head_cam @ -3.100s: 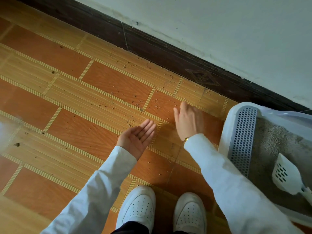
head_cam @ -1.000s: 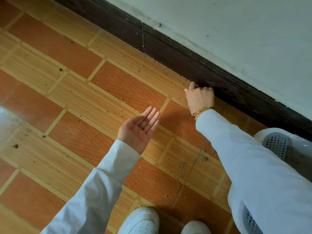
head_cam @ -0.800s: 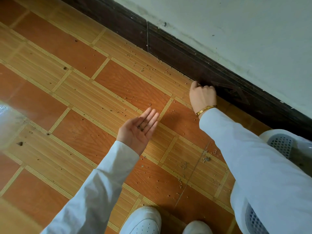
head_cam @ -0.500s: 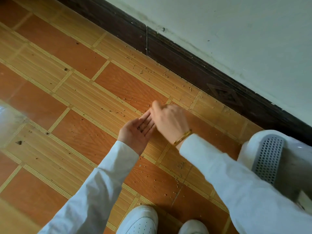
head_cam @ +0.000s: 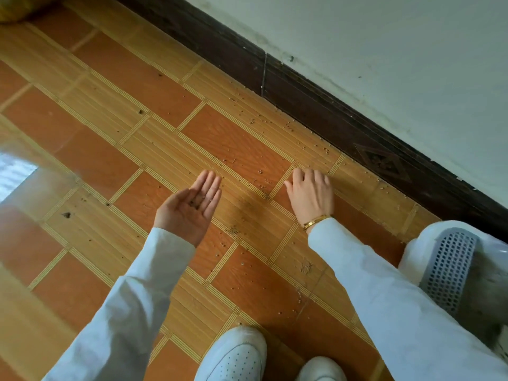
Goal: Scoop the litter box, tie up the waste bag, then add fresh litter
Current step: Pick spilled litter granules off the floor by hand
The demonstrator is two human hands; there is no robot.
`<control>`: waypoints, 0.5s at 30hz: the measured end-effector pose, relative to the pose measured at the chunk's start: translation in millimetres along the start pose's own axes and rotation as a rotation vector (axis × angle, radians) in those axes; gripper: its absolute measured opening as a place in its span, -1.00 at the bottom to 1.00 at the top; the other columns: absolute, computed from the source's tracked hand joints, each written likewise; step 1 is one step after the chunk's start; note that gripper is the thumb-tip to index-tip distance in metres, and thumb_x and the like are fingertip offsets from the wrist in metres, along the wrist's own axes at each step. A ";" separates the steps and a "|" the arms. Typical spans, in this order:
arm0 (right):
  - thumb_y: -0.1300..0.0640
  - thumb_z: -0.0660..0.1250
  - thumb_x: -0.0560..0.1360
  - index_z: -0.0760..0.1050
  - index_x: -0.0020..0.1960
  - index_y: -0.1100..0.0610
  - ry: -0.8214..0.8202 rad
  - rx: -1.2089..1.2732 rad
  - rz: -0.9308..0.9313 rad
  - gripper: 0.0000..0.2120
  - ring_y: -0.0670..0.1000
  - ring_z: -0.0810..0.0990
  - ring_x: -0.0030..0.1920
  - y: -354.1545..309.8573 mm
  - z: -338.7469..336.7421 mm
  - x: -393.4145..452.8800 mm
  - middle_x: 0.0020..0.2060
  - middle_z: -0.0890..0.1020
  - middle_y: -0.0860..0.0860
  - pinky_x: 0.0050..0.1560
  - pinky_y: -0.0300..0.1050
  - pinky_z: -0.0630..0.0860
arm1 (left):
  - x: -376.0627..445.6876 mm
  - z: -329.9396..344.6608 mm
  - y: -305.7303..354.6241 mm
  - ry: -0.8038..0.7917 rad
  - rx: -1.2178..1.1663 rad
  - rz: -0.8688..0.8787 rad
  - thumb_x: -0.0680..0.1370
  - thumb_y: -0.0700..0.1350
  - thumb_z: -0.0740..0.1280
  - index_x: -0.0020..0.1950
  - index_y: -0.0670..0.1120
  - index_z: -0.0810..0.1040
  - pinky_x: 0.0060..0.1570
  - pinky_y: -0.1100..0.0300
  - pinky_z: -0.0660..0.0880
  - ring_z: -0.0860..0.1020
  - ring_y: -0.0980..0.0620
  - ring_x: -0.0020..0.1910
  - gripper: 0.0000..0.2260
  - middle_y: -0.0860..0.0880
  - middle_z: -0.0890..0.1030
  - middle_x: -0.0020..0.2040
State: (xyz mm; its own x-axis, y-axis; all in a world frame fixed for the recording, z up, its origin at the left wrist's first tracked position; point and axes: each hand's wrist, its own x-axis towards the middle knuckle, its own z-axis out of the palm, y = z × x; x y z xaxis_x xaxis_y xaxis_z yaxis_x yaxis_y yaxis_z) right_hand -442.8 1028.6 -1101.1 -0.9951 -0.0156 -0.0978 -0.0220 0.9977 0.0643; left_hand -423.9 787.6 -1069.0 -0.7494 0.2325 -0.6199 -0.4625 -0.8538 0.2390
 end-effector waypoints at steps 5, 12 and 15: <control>0.25 0.05 0.61 0.36 0.16 0.19 -0.001 -0.074 -0.051 -0.82 0.12 0.51 0.07 -8.3 0.5 -0.3 0.06 0.57 0.16 0.11 -0.02 0.40 | -6.9 -7.5 3.9 0.004 -0.012 0.028 0.57 -0.19 0.00 0.20 -0.29 0.54 0.29 0.03 0.39 0.51 -0.12 0.26 -0.61 -0.18 0.55 0.25; 0.21 0.22 0.55 0.51 -0.09 0.22 0.268 0.342 -0.378 -0.87 0.05 0.57 -0.24 -79.1 -41.5 -31.1 -0.25 0.62 0.09 -0.22 -0.10 0.48 | -9.4 -0.8 -24.1 0.044 0.080 -0.043 0.57 -0.17 0.01 0.20 -0.24 0.54 0.13 0.09 0.52 0.61 -0.05 0.10 -0.62 -0.14 0.62 0.16; 0.14 0.17 0.56 0.54 -0.08 0.19 0.275 0.395 -0.488 -0.80 0.04 0.59 -0.19 -103.0 -50.3 -45.6 -0.21 0.64 0.08 -0.18 -0.13 0.48 | -12.0 2.4 -33.2 0.058 0.180 -0.090 0.57 -0.13 0.03 0.08 -0.14 0.65 0.10 0.10 0.49 0.63 0.03 0.01 -0.62 -0.05 0.65 0.09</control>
State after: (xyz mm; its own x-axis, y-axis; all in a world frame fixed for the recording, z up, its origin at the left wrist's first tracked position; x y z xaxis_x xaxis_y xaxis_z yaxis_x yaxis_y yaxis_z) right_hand -400.0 923.2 -1053.4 -0.8699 -0.4335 0.2354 -0.4890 0.8207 -0.2957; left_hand -400.7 814.2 -1067.7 -0.6753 0.2723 -0.6855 -0.6072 -0.7328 0.3070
